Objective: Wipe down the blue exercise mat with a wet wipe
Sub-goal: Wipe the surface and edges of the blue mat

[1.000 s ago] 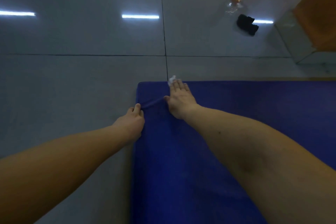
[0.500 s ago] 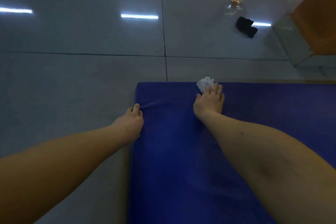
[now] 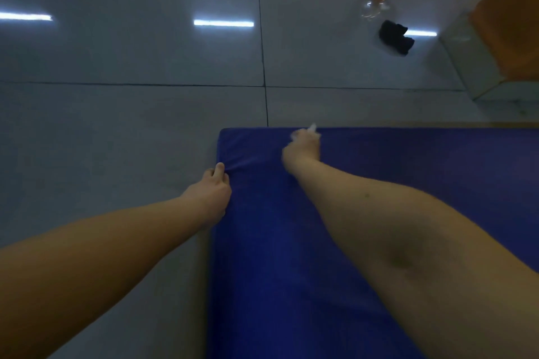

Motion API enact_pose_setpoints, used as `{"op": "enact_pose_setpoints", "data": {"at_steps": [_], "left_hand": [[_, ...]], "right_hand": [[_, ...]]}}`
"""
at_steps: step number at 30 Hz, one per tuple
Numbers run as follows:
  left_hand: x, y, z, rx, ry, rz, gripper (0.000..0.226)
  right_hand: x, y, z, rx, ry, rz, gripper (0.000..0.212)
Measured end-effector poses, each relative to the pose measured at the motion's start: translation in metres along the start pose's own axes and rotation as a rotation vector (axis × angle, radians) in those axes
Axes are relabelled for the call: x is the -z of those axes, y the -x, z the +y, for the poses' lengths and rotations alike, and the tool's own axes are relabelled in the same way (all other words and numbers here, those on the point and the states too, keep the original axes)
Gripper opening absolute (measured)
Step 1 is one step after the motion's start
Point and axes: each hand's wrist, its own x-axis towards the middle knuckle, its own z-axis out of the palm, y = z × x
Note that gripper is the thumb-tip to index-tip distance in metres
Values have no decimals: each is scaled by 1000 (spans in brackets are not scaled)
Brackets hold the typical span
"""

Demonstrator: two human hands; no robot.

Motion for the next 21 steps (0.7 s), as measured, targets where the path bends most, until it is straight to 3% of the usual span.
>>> {"op": "enact_pose_setpoints", "data": {"at_steps": [4, 8, 11, 14, 17, 21], "left_hand": [[3, 2, 0, -8, 9, 6, 76], [3, 3, -2, -5, 12, 0, 85], [-1, 2, -3, -1, 1, -4, 85], [-3, 0, -5, -12, -2, 3, 85], [0, 0, -6, -21, 6, -3, 81], [4, 4, -6, -51, 12, -22, 77]], "right_hand": [[-31, 38, -62, 379, -198, -121, 35], [-39, 50, -68, 402, -326, 17, 31], [-43, 49, -43, 411, -238, 177, 17], [-46, 43, -24, 434, -259, 105, 5], [-49, 47, -39, 498, -211, 64, 16], [-59, 57, -71, 720, -109, 31, 21]]}}
